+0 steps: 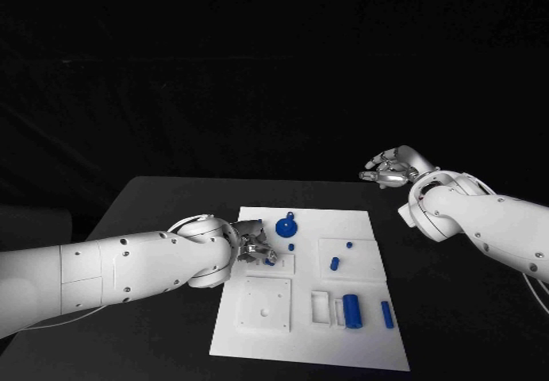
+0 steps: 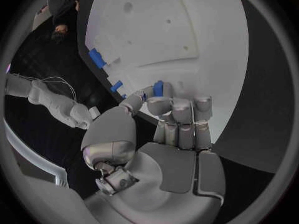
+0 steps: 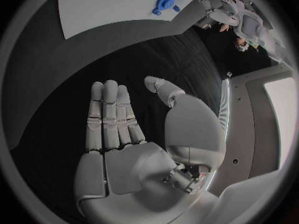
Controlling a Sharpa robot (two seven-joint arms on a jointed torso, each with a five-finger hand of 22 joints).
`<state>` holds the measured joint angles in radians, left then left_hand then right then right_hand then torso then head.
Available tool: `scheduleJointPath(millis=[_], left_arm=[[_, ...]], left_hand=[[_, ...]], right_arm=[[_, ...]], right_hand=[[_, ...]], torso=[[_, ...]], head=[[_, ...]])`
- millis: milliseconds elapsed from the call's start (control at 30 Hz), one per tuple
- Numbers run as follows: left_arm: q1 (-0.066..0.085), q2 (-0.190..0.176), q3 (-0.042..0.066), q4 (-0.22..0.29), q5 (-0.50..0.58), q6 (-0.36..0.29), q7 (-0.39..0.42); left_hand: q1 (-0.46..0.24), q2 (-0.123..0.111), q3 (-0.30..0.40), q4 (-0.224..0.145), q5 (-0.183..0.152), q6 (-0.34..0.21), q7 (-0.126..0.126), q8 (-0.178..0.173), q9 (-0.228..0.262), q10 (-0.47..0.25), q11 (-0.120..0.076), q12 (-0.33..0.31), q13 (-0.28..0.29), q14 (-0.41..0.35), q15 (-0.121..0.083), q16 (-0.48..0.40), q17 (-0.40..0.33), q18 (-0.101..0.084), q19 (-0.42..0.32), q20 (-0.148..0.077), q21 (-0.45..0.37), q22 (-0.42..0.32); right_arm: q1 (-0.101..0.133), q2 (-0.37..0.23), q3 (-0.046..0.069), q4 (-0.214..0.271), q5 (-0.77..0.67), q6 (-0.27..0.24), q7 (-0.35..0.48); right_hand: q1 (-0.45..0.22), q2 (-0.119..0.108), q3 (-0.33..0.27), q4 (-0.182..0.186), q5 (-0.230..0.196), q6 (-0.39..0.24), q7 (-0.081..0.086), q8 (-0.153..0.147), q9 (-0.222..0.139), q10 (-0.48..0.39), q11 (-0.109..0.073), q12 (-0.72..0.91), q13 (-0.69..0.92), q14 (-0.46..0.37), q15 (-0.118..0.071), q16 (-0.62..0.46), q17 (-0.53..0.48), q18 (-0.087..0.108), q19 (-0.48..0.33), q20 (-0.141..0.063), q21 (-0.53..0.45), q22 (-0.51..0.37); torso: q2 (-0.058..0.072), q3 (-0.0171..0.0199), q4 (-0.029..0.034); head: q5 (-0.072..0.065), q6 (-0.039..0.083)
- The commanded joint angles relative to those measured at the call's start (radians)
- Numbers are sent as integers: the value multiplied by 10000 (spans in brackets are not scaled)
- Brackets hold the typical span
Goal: Assemble the parts on the task board
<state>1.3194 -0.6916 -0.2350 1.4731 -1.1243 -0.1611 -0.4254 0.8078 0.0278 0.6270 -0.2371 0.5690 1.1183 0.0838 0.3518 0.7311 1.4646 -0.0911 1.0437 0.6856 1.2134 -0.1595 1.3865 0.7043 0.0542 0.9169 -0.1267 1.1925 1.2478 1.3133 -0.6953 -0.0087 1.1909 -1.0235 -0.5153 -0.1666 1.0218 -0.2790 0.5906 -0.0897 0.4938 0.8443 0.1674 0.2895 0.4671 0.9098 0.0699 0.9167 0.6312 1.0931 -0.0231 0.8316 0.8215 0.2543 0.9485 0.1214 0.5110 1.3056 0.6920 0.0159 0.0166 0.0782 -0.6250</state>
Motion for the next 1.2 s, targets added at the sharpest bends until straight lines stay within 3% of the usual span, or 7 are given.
scheduleJointPath(millis=[33,333,733,833,1200], left_arm=[[-78,60,-50,60,203,597,7],[-78,90,-49,41,237,729,-7],[-78,125,-49,10,270,762,-52],[-78,130,-49,-8,278,737,-48],[-78,161,-47,-56,277,712,-69]], left_hand=[[-153,113,-9,-20,13,1840,-1211,695,523,-473,-520,79,-25,333,-606,73,-17,186,-71,-1484,49,-21],[-441,293,9,81,-174,1807,-1225,844,454,-510,-534,208,-83,331,-603,155,-54,209,-97,-1486,126,-97],[-547,435,51,74,-168,1785,-1229,915,415,-531,-538,262,-119,331,-591,188,-76,220,-122,-1484,165,-133],[-769,578,31,137,-329,1758,-1228,976,372,-550,-536,312,-157,322,-576,210,-102,222,-149,-1478,205,-170],[-832,580,86,78,-443,1712,-1228,1020,329,-572,-538,338,-205,308,-585,218,-131,245,-164,-1488,245,-205]], right_arm=[[0,14,5,1,-2,96,91],[-2,23,5,-13,-2,113,95],[-5,31,5,-19,-2,121,99],[-7,37,5,-23,-2,125,102],[-12,49,5,-35,1,131,110]], right_hand=[[0,113,-12,-97,136,11,87,65,9,-101,-3,79,-40,-69,26,-67,-7,75,30,26,-75,33],[-14,165,-41,-214,566,12,87,69,10,-128,-2,169,-157,-70,28,-66,-5,75,65,26,-157,124],[-21,190,-50,-280,745,12,88,70,10,-141,-1,214,-218,-69,28,-66,-4,75,83,26,-203,164],[-22,198,-50,-300,813,13,88,71,10,-145,-1,228,-238,-68,28,-67,-4,75,91,25,-217,176],[-32,209,-50,-330,917,15,88,72,9,-151,-1,253,-274,-67,29,-67,-5,75,102,26,-243,193]], torso=[[-1,-2,-7],[-5,-2,-1],[-5,-8,6],[-5,-9,4],[-1,-8,-1]], head=[[7,-9],[-5,-9],[2,-14],[2,-9],[-12,-3]])
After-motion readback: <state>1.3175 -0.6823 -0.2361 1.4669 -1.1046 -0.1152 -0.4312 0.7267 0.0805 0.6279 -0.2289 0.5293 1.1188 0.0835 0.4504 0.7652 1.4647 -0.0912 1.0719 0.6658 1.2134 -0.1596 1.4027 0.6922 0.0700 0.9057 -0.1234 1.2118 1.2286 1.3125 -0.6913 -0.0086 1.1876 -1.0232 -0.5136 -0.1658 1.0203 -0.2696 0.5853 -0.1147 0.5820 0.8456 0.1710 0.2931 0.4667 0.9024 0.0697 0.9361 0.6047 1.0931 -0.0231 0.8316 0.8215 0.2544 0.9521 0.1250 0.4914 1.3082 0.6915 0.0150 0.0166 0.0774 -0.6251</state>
